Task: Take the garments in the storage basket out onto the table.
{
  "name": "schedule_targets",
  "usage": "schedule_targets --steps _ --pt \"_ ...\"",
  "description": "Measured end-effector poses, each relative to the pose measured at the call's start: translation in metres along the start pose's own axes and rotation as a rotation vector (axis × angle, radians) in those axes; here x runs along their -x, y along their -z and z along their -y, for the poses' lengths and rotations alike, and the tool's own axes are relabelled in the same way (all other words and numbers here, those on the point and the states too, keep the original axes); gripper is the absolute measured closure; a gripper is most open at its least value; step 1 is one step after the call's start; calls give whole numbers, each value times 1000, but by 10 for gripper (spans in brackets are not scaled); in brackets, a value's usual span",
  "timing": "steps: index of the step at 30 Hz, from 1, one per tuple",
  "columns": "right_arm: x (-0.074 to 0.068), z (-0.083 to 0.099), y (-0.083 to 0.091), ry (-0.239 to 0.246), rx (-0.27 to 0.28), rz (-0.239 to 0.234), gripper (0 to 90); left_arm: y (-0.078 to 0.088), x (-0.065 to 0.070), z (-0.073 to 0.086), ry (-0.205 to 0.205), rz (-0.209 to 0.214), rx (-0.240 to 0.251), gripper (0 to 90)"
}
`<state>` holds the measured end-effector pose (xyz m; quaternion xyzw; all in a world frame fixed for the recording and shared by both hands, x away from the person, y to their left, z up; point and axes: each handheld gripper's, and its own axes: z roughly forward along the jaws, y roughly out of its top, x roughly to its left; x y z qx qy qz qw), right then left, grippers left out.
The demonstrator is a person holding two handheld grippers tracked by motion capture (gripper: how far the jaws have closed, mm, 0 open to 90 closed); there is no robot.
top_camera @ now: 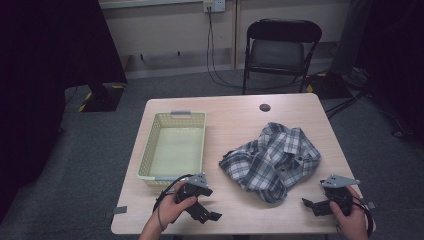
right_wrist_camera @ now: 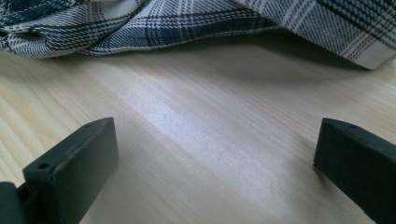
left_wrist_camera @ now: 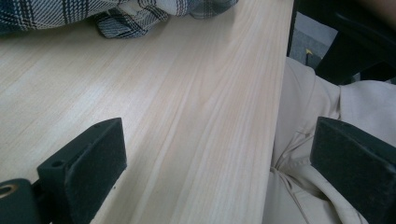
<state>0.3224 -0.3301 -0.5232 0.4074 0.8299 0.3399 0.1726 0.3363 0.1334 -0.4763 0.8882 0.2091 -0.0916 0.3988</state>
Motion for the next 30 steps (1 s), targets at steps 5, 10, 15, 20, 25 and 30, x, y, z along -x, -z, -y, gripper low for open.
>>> schedule_targets --steps 5,10,15,20,25,30 --pt "0 0 0 0 0 0 0 8 -1 3 -14 -1 -2 30" --pt "0 0 0 0 0 0 0 11 -1 8 -21 5 -23 27" --pt "0 0 0 0 0 0 0 18 -1 11 -28 10 -11 28" --pt "0 0 0 0 0 0 0 26 -3 15 -27 -3 4 27" --pt "0 0 0 0 0 0 0 31 -5 19 -15 -11 6 27" --pt "0 0 0 0 0 0 0 35 -7 21 -13 -19 13 28"
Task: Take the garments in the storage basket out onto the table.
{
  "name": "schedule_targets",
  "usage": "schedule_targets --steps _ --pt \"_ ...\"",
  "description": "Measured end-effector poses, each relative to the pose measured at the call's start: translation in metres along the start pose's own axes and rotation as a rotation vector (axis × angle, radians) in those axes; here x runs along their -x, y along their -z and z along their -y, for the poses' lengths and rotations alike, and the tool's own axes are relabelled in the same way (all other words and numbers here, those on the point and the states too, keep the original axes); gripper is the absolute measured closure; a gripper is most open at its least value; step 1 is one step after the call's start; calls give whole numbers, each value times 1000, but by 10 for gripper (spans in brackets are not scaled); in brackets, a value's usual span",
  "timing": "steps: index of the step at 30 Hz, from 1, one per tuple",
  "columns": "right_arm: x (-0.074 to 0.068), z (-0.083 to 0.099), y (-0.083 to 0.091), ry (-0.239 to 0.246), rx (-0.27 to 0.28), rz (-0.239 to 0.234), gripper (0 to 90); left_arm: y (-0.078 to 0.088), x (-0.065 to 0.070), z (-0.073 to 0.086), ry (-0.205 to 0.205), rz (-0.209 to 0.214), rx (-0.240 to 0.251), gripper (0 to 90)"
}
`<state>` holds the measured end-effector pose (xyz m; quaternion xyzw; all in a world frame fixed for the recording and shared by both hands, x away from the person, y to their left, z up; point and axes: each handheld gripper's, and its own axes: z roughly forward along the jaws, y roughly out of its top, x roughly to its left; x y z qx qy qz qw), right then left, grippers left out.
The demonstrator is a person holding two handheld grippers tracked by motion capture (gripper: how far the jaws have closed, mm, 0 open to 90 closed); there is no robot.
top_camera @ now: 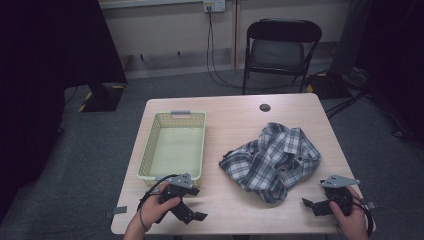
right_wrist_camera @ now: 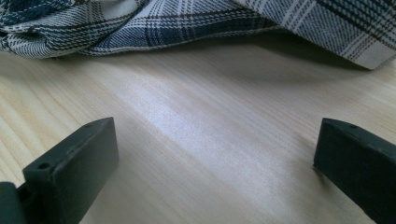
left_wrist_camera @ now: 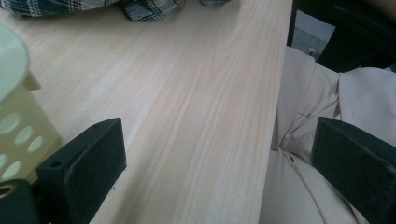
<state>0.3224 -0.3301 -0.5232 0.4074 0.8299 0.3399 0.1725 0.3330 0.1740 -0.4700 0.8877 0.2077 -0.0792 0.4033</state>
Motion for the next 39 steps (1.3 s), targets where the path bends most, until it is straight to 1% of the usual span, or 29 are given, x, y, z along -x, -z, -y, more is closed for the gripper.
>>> schedule_targets --steps 3,9,15,21,28,34,39 --pt "0 0 0 0 0 0 0 5 -2 3 5 -8 10 28" --pt "0 0 0 0 0 0 0 11 -4 7 12 -17 15 27" --pt "0 0 0 0 0 0 0 15 -6 10 3 -27 22 28" --pt "0 0 0 0 0 0 0 23 -10 17 18 -46 41 28" --pt "0 0 0 0 0 0 0 26 -13 22 24 -44 43 28" --pt "0 0 0 0 0 0 0 30 -15 26 21 -54 46 28" --pt "0 0 0 0 0 0 0 35 -17 30 24 -74 57 28"
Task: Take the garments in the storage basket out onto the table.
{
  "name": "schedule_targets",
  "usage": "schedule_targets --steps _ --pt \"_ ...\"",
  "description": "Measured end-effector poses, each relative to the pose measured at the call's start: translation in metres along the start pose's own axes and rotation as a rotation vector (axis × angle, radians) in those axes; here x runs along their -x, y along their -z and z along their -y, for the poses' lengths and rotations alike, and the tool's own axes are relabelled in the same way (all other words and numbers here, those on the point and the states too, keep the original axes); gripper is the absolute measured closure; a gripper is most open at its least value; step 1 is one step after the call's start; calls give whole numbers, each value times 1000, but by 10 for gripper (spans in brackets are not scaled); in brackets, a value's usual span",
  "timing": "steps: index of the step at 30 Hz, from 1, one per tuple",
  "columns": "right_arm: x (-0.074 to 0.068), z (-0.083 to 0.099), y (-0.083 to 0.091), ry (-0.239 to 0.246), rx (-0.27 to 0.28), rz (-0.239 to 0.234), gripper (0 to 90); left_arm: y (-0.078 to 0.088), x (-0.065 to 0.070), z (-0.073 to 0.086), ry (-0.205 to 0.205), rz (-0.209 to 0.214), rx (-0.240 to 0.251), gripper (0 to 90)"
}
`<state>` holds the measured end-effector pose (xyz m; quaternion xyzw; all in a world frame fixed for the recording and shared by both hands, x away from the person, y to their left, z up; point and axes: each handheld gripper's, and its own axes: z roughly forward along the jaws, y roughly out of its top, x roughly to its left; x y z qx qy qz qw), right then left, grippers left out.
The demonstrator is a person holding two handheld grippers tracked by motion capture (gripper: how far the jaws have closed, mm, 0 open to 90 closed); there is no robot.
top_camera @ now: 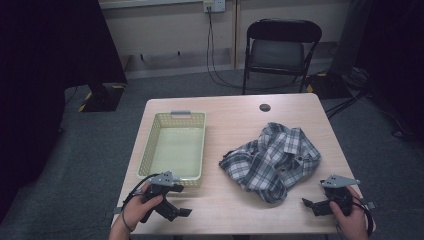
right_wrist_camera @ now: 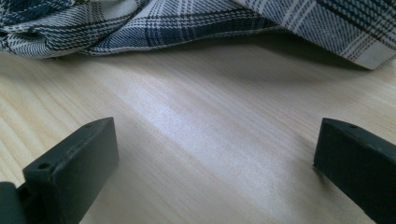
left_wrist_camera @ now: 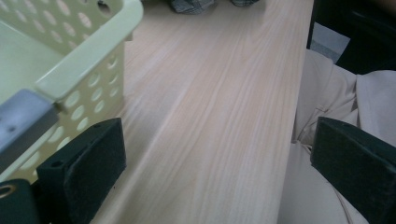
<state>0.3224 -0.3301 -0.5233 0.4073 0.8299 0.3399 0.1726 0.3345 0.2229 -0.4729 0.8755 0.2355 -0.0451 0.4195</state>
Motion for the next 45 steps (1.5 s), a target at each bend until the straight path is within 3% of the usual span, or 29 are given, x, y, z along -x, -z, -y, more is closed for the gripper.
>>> schedule_targets --steps 11,40,45 --pt "0 0 0 0 0 0 0 5 -3 6 2 -5 17 28" --pt "0 0 0 -1 0 1 0 12 -11 23 -13 -25 -4 26" --pt "0 0 0 -1 0 1 0 15 -12 27 -15 -45 -8 36"
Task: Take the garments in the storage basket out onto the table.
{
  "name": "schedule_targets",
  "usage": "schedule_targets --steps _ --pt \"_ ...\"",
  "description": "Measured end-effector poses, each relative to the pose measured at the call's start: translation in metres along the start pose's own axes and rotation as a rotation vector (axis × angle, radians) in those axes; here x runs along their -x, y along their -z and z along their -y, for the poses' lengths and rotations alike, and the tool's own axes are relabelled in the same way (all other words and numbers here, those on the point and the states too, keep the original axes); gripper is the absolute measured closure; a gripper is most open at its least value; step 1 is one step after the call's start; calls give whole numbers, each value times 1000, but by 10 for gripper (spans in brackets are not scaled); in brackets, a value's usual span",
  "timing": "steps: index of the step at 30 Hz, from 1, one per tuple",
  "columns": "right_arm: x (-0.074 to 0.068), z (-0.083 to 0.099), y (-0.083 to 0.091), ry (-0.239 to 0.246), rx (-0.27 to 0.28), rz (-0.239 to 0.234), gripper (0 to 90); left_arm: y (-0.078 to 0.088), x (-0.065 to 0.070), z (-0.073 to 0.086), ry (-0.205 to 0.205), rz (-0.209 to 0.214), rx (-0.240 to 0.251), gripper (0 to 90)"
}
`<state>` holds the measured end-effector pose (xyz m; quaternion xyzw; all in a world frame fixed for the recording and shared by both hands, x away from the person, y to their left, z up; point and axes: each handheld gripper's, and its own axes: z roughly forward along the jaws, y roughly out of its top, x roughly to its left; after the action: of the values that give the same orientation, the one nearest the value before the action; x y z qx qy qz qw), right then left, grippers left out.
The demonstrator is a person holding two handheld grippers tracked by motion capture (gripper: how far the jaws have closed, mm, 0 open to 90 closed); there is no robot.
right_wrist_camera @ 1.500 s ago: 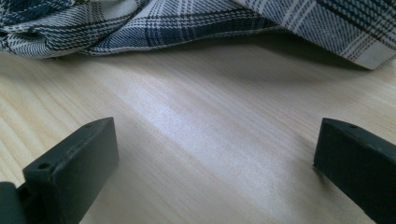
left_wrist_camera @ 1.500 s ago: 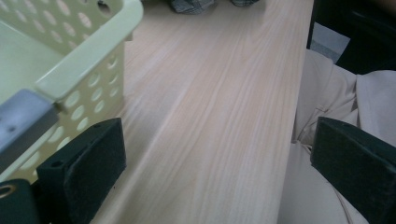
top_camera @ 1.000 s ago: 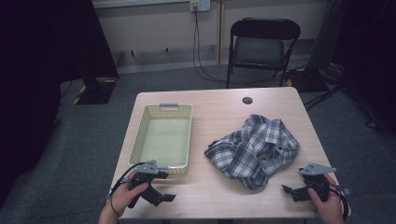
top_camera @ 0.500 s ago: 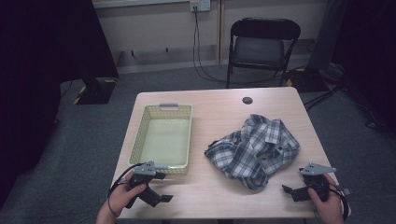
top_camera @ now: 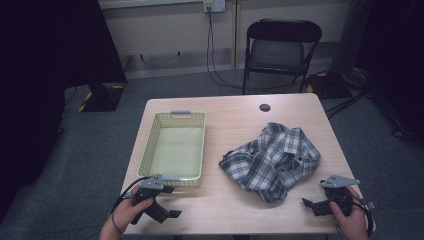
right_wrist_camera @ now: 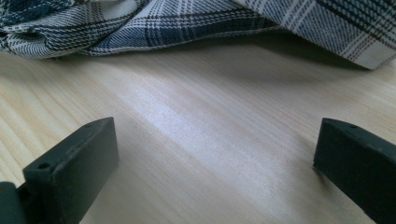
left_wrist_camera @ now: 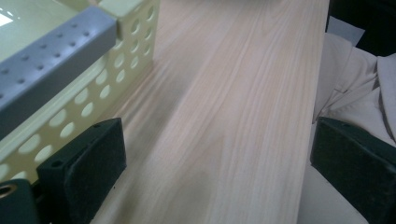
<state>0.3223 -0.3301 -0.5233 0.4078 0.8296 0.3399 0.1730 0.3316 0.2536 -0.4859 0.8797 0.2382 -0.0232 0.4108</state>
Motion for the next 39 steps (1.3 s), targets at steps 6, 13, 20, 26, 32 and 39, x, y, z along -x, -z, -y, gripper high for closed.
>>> schedule_targets --steps 6,13,20,26,32,39 --pt "0 0 0 0 0 0 0 5 -2 5 8 -5 7 25" --pt "0 0 0 0 0 0 0 11 -5 12 8 -39 14 25" --pt "0 0 0 0 0 0 0 11 -9 20 5 -59 -2 25" --pt "0 0 0 0 0 0 0 11 -12 28 5 -70 -1 25" --pt "0 0 0 0 0 0 0 9 -16 35 2 -95 -18 25" --pt "0 0 0 -1 0 0 0 5 -18 39 -22 -140 -80 25"
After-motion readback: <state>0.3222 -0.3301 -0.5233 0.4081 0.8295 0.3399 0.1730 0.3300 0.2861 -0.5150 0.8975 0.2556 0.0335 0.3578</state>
